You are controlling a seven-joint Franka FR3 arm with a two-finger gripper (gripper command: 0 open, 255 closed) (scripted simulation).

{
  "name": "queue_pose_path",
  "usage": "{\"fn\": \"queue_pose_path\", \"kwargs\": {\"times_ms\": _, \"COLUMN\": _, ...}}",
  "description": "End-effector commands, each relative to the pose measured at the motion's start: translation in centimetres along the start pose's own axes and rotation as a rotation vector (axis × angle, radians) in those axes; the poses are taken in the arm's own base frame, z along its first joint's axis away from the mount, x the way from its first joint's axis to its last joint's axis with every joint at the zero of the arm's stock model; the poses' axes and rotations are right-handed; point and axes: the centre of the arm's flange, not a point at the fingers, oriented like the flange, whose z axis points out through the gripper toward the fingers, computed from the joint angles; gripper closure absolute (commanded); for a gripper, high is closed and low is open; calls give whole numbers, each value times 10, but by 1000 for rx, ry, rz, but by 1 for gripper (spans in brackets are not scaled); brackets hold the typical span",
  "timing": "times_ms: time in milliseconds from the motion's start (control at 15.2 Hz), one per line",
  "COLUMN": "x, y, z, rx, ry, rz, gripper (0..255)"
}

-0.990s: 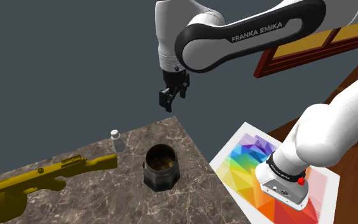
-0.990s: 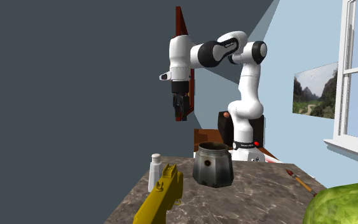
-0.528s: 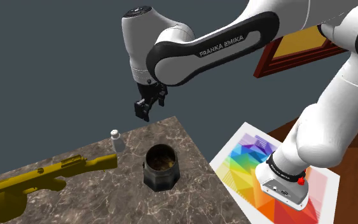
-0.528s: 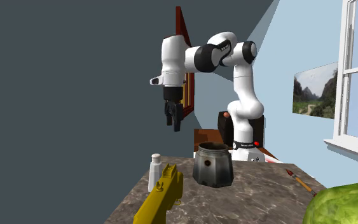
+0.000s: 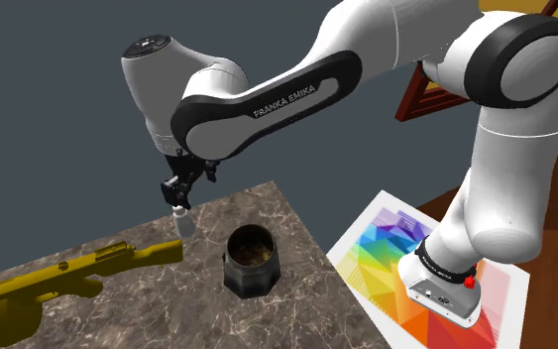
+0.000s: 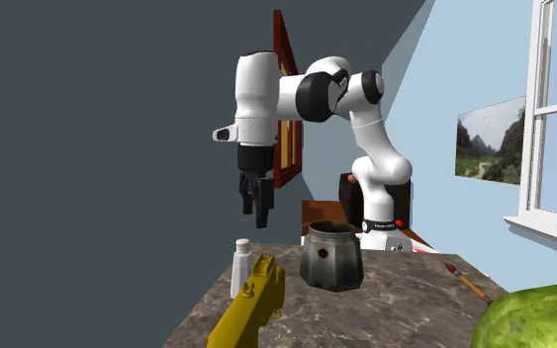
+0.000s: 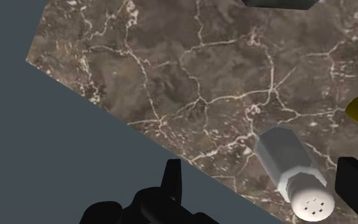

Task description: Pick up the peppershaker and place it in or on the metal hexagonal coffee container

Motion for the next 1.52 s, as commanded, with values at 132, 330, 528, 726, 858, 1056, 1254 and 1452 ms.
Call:
{"fn": "queue_pose_path", "kwargs": {"times_ms": 132, "x": 31, "y": -41, "z": 13, "rx": -4, "ry": 15, "rz": -27, "gripper": 0}}
{"fn": "queue_pose_path", "kwargs": {"times_ms": 330, "x": 37, "y": -50, "z": 26, "rx": -5, "ry": 18, "rz": -33, "gripper": 0}}
{"fn": "queue_pose_path", "kwargs": {"times_ms": 528, "x": 37, "y": -50, "z": 41, "rx": -5, "ry": 18, "rz": -33, "gripper": 0}}
{"fn": "queue_pose_path", "kwargs": {"times_ms": 726, "x": 38, "y": -50, "z": 55, "rx": -5, "ry": 18, "rz": -33, "gripper": 0}}
{"fn": "queue_pose_path", "kwargs": {"times_ms": 858, "x": 38, "y": -50, "z": 55, "rx": -5, "ry": 18, "rz": -33, "gripper": 0}}
{"fn": "queue_pose_path", "kwargs": {"times_ms": 1056, "x": 38, "y": -50, "z": 55, "rx": -5, "ry": 18, "rz": -33, "gripper": 0}}
{"fn": "queue_pose_path", "kwargs": {"times_ms": 1254, "x": 38, "y": -50, "z": 55, "rx": -5, "ry": 18, "rz": -33, "gripper": 255}}
{"fn": "queue_pose_path", "kwargs": {"times_ms": 1452, "x": 38, "y": -49, "z": 55, "rx": -5, "ry": 18, "rz": -33, "gripper": 255}}
